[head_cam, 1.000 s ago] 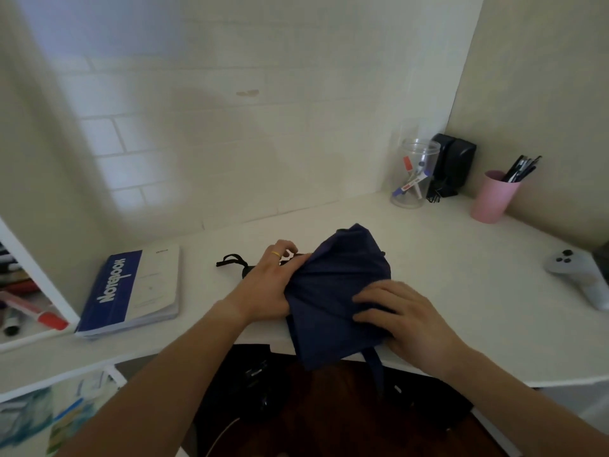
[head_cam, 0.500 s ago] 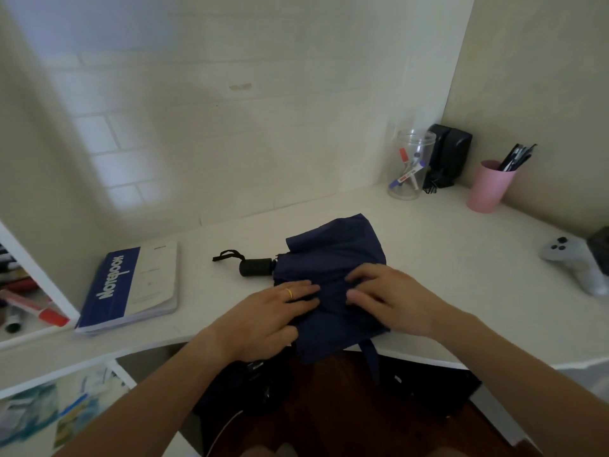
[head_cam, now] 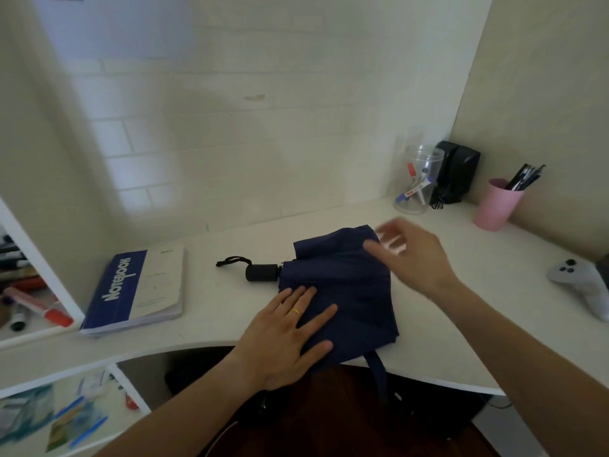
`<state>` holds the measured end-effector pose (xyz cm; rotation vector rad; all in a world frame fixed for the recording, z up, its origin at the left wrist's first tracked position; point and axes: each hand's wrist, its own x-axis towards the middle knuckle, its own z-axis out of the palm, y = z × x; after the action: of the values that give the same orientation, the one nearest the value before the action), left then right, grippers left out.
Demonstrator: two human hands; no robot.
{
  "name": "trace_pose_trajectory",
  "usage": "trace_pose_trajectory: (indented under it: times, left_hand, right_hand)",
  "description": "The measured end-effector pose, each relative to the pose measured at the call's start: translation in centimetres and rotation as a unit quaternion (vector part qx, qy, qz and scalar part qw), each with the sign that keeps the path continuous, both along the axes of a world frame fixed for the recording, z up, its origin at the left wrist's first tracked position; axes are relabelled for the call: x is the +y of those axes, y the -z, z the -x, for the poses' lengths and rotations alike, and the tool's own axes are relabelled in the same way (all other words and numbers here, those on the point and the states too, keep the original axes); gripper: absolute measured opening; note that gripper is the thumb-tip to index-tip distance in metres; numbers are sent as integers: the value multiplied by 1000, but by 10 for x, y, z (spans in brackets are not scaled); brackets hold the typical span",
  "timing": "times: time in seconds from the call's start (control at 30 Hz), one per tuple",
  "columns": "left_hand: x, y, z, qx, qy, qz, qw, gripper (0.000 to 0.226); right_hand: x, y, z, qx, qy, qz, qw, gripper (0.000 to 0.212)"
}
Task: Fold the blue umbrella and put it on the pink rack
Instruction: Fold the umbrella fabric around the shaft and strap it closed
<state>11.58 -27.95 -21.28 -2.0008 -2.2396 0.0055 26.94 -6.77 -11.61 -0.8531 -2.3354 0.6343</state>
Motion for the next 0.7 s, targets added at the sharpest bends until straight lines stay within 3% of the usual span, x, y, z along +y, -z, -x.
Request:
trace_pose_trajectory:
  times: [0.07,0.1,0.17,0.27,0.37,0.47,0.57,0.7]
  left_hand:
    - [0,-1,-1,-7,-5,6,1000,64]
    - [-1,-2,-2,-10,-5,10,1000,64]
    - [-2,-3,-3,-14,-7,16,1000,64]
    - [-1,-2,-2,-19,-4,3,1000,64]
    - [-2,3,1,-19,9,-25,999,64]
    - [-2,4,2,-20,25,-57,998,63]
    - [-3,0,1,-43,34,-91,994,59]
    - [-3,0,-2,-102,25,-97,990,56]
  right_hand:
    - [15,-13,27,-44,22,45,998,79]
    - [21,-15,40,-86,9,88,992,83]
    - [28,-18,54,-103,-16,143,984,56]
    - [24,-29,52,-3,-51,136,989,16]
    - [5,-31,25,80,-159,139,974,12]
    - [-11,-16,-11,90,-228,121,962,15]
    - [-15,6,-42,10,-274,56,960,19]
    - [-22,34,-62,-86,-233,-2,969,28]
